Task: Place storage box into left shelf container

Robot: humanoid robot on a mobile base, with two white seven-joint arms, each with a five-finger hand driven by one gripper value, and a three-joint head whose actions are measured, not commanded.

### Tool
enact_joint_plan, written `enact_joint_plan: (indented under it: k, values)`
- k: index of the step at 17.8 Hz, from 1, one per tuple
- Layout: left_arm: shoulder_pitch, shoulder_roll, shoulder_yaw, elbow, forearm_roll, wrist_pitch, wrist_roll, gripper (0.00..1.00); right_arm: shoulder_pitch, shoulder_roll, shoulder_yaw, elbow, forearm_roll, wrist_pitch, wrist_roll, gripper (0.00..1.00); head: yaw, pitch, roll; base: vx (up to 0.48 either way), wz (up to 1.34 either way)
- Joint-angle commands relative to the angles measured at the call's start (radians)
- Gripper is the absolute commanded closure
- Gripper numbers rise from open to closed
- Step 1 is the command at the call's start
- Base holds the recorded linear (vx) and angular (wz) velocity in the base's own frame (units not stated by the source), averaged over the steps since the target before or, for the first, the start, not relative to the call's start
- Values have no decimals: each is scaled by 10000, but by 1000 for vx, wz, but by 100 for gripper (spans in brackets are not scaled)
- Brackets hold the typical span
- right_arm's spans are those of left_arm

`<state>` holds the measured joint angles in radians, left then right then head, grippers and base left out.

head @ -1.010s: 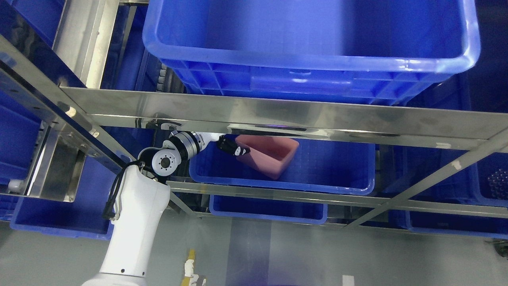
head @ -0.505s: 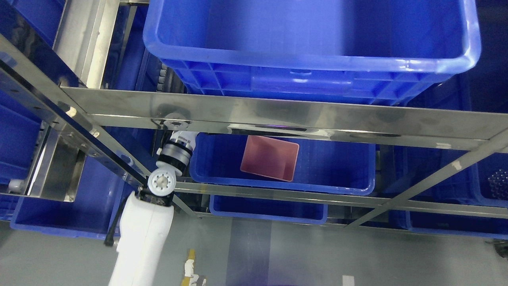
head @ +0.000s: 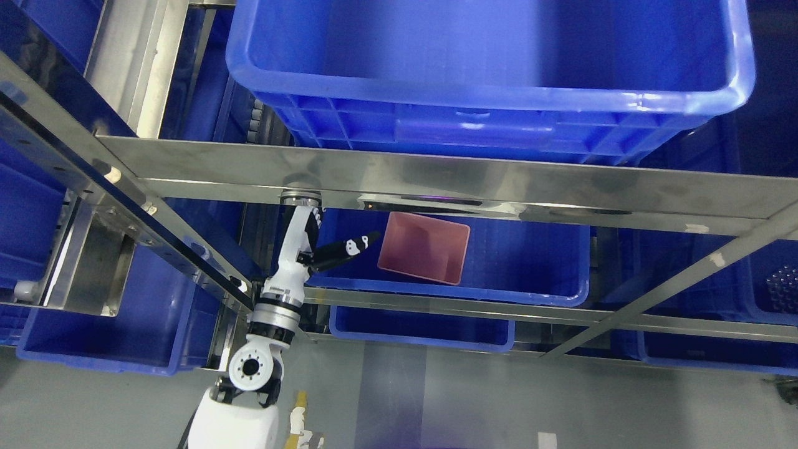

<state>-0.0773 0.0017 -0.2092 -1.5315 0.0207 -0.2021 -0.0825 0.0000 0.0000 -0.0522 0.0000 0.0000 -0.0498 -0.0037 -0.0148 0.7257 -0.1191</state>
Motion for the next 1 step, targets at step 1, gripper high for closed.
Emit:
enact_joint_plan:
  k: [1]
  values:
    - [865,158,6,-1513,437,-81,-3,0,-46,-174,0,-174,-215,7,6,0,0,0,0,0,0]
